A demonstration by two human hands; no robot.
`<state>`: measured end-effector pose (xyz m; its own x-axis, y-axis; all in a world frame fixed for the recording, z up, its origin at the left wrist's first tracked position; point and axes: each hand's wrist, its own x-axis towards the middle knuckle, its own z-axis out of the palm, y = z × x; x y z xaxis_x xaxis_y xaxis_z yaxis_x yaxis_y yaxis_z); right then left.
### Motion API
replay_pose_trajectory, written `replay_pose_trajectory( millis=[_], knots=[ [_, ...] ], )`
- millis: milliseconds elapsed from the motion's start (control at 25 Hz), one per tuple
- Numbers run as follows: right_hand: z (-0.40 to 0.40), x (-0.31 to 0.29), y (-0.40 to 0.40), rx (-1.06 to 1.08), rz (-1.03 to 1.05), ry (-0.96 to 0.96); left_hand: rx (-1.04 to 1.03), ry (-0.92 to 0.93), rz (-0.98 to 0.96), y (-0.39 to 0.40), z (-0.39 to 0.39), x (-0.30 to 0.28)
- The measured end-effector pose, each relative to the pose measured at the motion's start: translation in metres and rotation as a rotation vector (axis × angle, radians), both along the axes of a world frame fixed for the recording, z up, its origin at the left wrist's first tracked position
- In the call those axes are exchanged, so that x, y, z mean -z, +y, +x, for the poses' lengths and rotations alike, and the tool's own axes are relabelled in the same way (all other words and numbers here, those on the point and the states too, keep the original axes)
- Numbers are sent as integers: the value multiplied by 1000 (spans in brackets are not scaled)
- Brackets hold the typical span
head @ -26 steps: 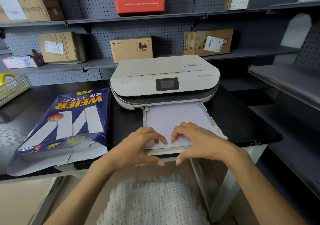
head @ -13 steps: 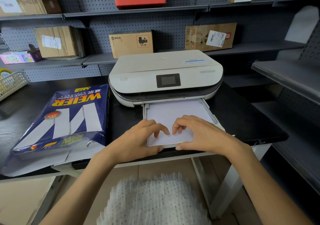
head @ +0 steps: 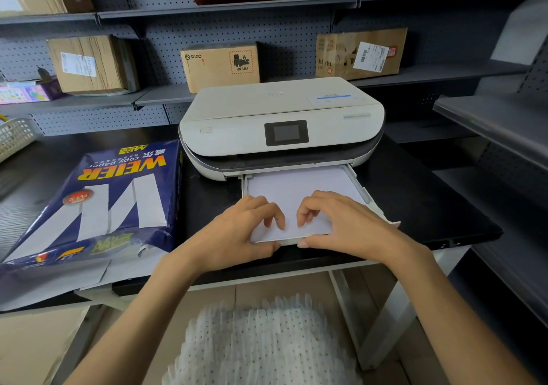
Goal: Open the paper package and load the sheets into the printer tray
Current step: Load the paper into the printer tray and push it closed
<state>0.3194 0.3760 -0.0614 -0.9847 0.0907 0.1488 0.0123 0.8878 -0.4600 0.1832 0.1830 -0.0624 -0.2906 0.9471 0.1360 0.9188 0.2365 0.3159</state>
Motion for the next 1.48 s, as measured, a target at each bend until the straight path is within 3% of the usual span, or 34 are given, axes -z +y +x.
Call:
replay_pose_trajectory(
  millis=[360,760,1480],
  knots=[
    [-15,5,0,112,27,94,-74,25,78,9,-9,1],
    [-45,9,6,239,86,160,-195,275,153,25,-25,6],
    [-86,20,18,348,66,240,-370,415,243,54,-51,21]
  ],
)
